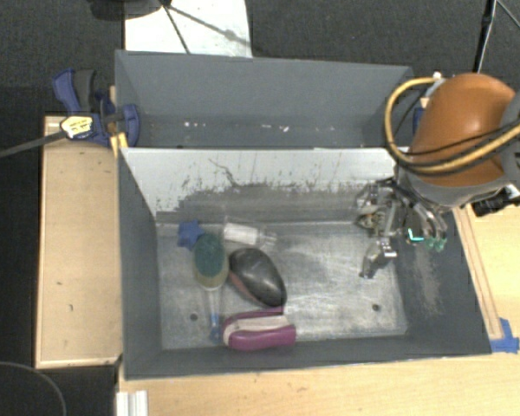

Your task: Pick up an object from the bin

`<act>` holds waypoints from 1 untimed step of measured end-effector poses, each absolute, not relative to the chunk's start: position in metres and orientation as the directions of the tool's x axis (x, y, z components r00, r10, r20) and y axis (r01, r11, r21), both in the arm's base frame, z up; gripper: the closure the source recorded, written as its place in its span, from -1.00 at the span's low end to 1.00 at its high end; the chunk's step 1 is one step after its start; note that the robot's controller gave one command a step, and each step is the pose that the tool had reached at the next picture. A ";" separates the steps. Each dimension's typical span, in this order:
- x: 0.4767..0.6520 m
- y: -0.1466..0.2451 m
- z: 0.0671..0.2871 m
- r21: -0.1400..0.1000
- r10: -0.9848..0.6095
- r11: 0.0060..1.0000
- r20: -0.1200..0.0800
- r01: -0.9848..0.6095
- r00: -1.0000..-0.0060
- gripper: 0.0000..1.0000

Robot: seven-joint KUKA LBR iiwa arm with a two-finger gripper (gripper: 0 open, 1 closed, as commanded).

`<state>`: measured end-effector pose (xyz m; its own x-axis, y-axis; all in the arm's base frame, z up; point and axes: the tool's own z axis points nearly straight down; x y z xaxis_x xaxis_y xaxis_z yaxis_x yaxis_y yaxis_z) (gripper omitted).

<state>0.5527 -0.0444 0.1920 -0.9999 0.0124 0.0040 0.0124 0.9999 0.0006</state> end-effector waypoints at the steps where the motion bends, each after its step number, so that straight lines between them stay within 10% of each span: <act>1: 0.540 0.019 0.121 0.004 0.026 1.000 0.006 0.026 -1.000 -1.00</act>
Offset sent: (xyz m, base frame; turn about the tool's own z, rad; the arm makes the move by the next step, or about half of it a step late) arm -0.0108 0.0584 -0.0669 0.0198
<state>0.5402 0.0188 0.1212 -0.9996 0.0264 0.0057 0.0264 0.9996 0.0040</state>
